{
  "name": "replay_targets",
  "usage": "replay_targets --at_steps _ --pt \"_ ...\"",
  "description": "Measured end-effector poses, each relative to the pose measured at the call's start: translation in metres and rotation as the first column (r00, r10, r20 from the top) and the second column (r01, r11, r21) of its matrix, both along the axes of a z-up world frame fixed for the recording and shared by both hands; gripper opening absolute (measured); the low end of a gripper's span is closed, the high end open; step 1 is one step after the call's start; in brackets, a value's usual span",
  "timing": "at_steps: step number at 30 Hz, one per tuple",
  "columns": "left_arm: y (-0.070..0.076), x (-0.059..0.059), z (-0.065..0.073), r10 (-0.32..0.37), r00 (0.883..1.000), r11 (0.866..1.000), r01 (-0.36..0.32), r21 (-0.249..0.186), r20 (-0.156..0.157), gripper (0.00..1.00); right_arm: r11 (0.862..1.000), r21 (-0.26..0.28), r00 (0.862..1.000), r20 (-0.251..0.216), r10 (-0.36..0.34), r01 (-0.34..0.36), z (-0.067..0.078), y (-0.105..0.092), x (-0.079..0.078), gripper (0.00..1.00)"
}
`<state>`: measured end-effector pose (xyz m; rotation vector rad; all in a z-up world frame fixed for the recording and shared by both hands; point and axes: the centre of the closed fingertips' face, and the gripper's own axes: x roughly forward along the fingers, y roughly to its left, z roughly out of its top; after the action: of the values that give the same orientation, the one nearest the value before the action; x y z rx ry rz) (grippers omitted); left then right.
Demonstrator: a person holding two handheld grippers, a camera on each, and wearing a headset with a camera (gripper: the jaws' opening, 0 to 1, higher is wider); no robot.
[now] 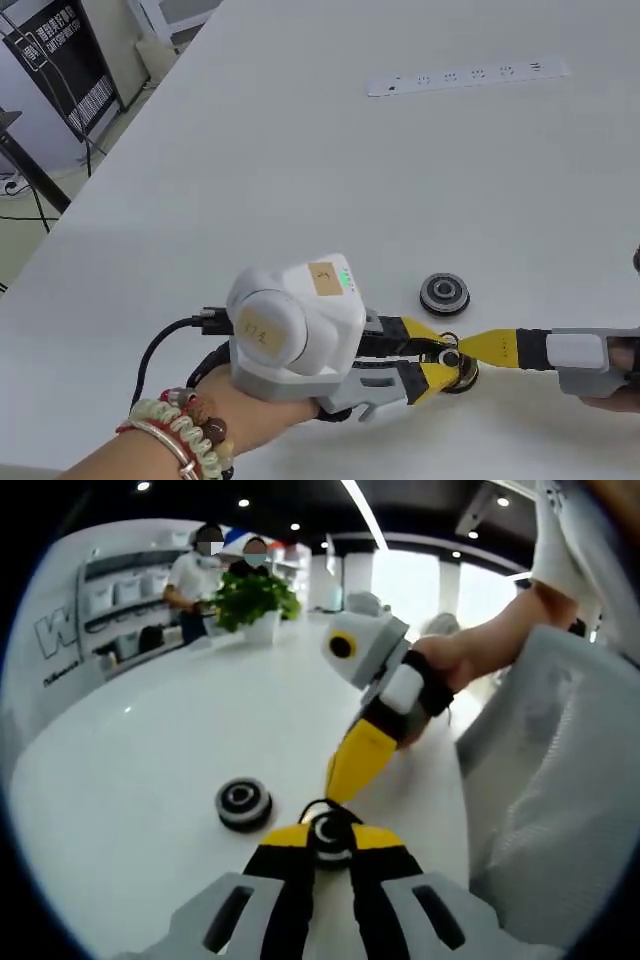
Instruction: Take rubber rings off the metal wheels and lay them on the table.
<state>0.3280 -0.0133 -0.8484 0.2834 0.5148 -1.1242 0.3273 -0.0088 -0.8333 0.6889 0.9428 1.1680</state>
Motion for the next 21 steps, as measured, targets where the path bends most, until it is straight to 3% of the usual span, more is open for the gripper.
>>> replay_targets --at_steps 3,7,8,14,17,19,21 --pt "0.000 0.000 0.000 0.003 1.000 1.000 -0.003 0.003 -0.015 0.14 1.000 -0.016 1.000 -0.003 -0.020 0.020 -0.002 -0.002 0.000 0.00" --pt "-0.002 -0.001 0.001 0.028 0.997 1.000 -0.028 0.009 -0.077 0.17 0.999 -0.032 1.000 0.001 -0.029 0.029 -0.003 -0.003 -0.002 0.00" --pt "-0.002 0.000 0.002 0.023 0.997 1.000 -0.022 0.017 -0.078 0.17 0.999 -0.038 1.000 0.009 -0.024 0.024 -0.002 -0.002 -0.003 0.00" --pt "-0.001 -0.002 0.016 -0.012 1.000 1.000 0.013 0.027 -0.028 0.17 0.999 -0.031 0.999 0.006 -0.032 0.032 0.004 -0.006 -0.001 0.00" --pt "-0.001 -0.001 0.030 -0.011 1.000 1.000 0.011 0.002 -0.024 0.19 0.998 -0.041 0.999 0.010 -0.054 0.054 0.006 -0.009 0.001 0.00" --pt "-0.001 -0.001 0.035 -0.006 1.000 1.000 0.006 -0.009 -0.020 0.29 0.997 -0.041 0.998 0.009 -0.066 0.066 0.006 -0.012 0.003 0.00" --pt "-0.001 0.000 0.047 -0.002 1.000 1.000 0.002 -0.015 0.017 0.37 0.996 -0.044 0.997 0.016 -0.078 0.079 0.009 -0.017 0.003 0.00"
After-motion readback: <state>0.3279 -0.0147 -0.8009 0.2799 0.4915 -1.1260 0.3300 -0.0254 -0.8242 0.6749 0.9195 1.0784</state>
